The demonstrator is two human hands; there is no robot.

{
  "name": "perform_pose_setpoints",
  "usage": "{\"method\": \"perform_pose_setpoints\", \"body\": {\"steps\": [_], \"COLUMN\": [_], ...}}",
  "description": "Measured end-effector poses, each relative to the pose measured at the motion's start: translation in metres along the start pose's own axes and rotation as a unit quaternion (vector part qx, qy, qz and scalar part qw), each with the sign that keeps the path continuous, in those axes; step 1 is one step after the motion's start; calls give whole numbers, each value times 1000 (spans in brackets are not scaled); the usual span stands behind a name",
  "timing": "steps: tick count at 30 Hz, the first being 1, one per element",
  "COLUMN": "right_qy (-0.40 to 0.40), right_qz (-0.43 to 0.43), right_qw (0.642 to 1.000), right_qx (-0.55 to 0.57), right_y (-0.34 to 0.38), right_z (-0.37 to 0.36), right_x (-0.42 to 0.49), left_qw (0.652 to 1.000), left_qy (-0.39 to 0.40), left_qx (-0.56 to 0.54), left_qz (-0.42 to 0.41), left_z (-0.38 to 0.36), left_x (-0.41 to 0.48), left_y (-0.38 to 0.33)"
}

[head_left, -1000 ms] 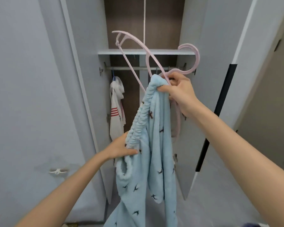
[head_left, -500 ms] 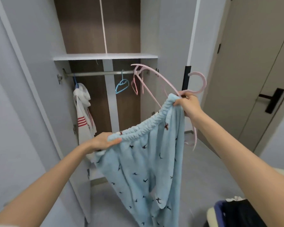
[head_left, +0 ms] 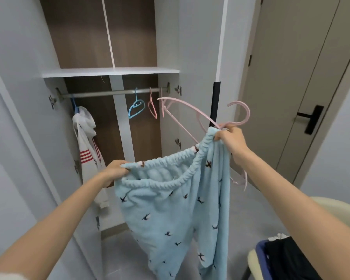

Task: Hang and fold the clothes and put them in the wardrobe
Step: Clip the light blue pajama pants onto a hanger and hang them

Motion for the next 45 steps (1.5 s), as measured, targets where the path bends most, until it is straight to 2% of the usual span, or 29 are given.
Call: {"method": "perform_pose_setpoints", "body": {"steps": [3,5,6,8,10,12,14,15,17,19,21,24,27,32,36,42,45], "right_qy": [-12,-19,-21,-20,8,72,137,153,146,108,57,-4,13,39,43,73,91], "right_qz": [4,8,15,25,21,-3,-29,-38,-34,-5,40,90,98,83,96,78,100], "right_qw": [1000,1000,1000,997,988,965,935,926,931,946,943,934,933,933,936,954,950], "right_qx": [10,5,-12,-72,-152,-251,-326,-344,-334,-306,-325,-346,-347,-348,-336,-280,-280], "right_y": [-3,-4,-4,-7,-16,-33,-55,-63,-70,-63,-48,-25,-14,-14,-19,-32,-28], "right_z": [-7,-9,-10,-10,-15,-24,-32,-34,-34,-30,-24,-15,-16,-23,-40,-66,-75], "right_x": [3,3,2,2,0,-3,-9,-11,-16,-20,-25,-33,-39,-44,-47,-39,-38], "left_qw": [979,967,974,991,968,944,941,945,963,983,994,986,979,970,965,968,959], "left_qy": [-105,-139,-139,-117,-90,-61,-25,-16,-35,-73,-100,-138,-144,-160,-144,-119,-117], "left_qx": [173,215,179,-24,-217,-311,-324,-313,-253,-160,-52,87,134,175,189,108,69], "left_qz": [-17,-2,13,55,85,91,91,92,90,59,6,-33,-55,-59,-111,-192,-249], "left_z": [18,30,33,33,26,22,17,15,11,9,3,-2,-8,-10,-15,-10,-2], "left_x": [-3,-3,-1,5,6,7,11,15,17,18,21,22,23,25,26,15,3], "left_y": [1,8,12,15,6,-8,-22,-28,-36,-44,-48,-50,-58,-64,-81,-110,-130]}}
Point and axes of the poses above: each hand's wrist, its own x-axis towards the middle knuckle, its own z-axis out of the back of the hand, y = z × x, the point moved 6 cm from there along x, towards the middle knuckle
